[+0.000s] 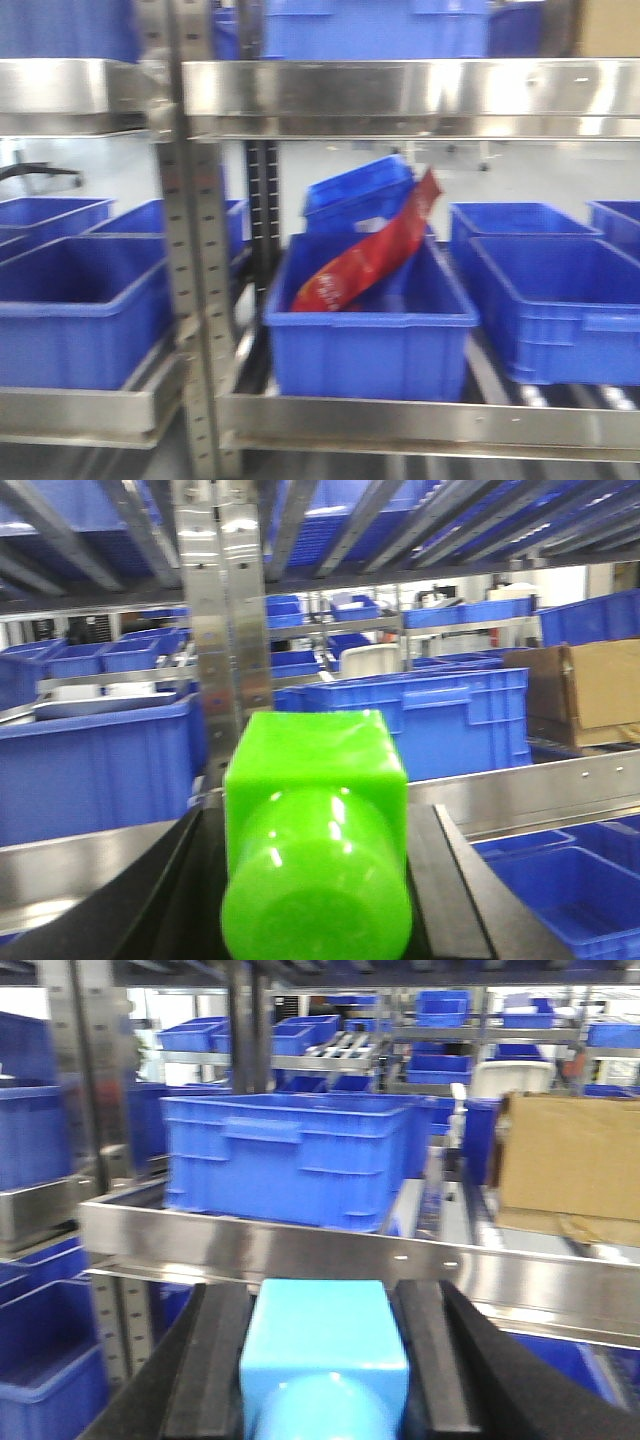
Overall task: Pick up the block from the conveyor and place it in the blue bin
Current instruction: 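Drive the base up to the shelf of blue bins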
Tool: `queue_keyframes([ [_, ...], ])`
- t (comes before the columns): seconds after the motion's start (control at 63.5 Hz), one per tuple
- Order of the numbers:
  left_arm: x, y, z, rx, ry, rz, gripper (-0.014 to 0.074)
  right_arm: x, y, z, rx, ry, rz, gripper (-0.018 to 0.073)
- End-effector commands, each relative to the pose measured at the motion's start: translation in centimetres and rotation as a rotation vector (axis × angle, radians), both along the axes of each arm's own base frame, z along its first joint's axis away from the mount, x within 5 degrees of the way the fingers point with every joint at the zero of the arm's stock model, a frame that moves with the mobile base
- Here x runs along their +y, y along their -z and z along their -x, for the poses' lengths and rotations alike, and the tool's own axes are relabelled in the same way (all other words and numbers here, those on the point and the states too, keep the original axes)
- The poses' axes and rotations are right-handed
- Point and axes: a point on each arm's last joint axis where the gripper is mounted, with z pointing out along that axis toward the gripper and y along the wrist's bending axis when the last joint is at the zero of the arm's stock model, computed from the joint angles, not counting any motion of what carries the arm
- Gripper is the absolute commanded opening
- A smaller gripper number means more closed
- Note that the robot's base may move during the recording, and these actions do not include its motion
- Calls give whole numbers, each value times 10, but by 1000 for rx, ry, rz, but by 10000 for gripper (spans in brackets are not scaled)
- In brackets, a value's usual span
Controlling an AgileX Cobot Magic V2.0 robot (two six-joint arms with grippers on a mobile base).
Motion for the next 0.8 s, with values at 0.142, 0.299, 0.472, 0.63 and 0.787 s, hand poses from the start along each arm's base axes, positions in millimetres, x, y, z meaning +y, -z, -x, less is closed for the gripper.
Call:
queue_keyframes([
  [0.142,0,-2,2,-18,0,12,-111,0,-3,1,-30,0,0,-162],
  [0.299,0,-2,2,-18,0,12,-111,0,-3,1,-30,0,0,-162],
  [0.472,0,-2,2,-18,0,12,-111,0,-3,1,-30,0,0,-162],
  [0.63,0,-2,2,-18,0,12,-111,0,-3,1,-31,0,0,-162],
  [0.787,0,-2,2,-18,0,12,-111,0,-3,1,-31,0,0,-162],
])
